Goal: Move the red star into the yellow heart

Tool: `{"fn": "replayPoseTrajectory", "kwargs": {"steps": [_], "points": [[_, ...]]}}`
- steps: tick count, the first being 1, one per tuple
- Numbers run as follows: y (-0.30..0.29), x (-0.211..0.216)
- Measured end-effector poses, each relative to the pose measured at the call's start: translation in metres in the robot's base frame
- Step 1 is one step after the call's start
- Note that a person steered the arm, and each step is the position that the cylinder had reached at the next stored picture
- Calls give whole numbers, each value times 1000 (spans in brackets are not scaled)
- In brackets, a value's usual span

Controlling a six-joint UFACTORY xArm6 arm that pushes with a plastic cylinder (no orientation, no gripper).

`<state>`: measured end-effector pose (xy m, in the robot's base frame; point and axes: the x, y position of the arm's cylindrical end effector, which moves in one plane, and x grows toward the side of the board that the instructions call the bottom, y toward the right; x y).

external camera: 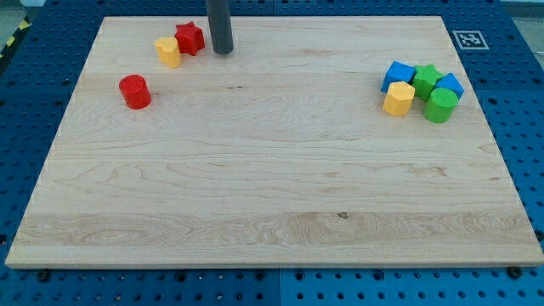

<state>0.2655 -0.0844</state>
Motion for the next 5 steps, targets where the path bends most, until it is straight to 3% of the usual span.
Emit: {"fn": "replayPoseTrajectory", "kwargs": {"steps": [2, 3, 5], "points": [[-20, -42], [-42, -43], [-51, 12]]}}
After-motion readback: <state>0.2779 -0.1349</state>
